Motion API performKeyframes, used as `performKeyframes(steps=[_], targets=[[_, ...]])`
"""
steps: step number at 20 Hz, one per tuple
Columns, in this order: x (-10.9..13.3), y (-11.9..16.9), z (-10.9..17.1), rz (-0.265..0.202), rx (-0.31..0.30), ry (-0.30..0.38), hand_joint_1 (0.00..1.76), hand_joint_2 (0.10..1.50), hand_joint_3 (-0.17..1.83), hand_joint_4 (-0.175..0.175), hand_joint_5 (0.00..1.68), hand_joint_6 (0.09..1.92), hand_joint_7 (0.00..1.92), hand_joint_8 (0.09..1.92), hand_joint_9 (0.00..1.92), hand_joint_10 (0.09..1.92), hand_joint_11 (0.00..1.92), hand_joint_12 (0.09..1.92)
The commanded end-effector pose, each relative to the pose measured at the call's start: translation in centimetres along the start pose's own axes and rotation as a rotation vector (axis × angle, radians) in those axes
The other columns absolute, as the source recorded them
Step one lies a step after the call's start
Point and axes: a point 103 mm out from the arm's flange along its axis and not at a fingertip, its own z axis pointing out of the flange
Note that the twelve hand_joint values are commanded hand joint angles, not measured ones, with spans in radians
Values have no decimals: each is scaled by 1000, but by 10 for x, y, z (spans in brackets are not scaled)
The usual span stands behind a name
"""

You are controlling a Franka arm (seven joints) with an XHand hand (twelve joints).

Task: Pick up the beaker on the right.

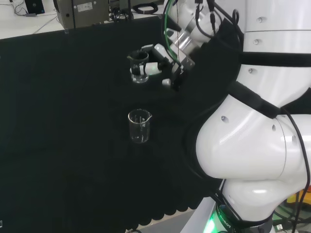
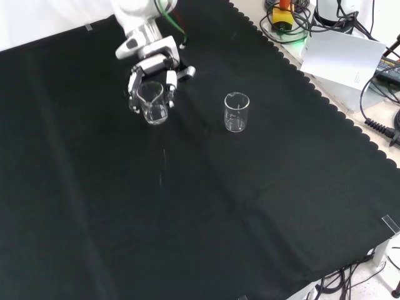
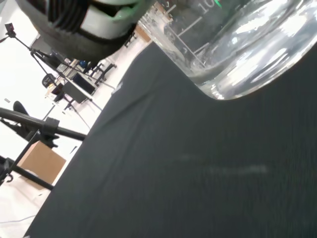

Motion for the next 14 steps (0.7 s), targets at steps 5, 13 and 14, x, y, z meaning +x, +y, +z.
performKeyframes(steps=[5,13,14], targets=[[33,-43,-58,19,12,-226,1434,1004,-175,-175,1300,347,1409,367,1646,87,1330,855],[52,-89,-81,79,55,-307,1434,1004,-175,-175,1304,336,1404,384,1645,87,1339,851],[55,-95,-83,85,66,-314,1434,1004,-175,-175,1304,336,1404,384,1646,87,1341,852]])
